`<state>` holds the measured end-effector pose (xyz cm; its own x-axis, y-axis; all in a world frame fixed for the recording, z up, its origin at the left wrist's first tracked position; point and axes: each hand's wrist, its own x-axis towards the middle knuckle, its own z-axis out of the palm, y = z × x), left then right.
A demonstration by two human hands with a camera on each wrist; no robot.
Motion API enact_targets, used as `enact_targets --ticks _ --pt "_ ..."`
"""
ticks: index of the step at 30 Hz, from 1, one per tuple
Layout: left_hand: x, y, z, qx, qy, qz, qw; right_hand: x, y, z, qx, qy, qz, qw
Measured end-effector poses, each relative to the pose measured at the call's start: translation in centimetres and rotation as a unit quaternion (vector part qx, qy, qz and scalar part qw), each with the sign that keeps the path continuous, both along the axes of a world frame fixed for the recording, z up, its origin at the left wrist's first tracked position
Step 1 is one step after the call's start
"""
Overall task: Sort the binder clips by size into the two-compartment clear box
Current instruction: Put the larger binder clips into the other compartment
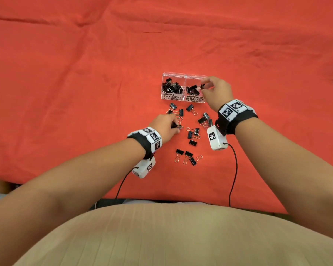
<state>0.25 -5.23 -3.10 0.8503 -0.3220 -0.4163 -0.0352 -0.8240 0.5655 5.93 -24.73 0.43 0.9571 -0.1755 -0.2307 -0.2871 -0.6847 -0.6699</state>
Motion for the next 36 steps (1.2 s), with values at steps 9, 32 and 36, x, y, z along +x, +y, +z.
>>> enact_targets --ticks 9,32,36 --pt "8.1 -4.8 3.4 -0.078 -0.064 0.084 0.991 -9.2 0.8 -4.6 -0.075 0.111 0.166 0.977" --pt "-2.4 -1.0 -0.1 0.055 0.021 -0.183 0.981 -13.2 -1.2 -4.3 0.043 0.079 0.109 0.99" --pt "-5.1 -0.2 -1.0 0.109 0.022 -0.223 0.969 -14.9 -0.2 -4.1 0.019 0.092 0.19 0.977"
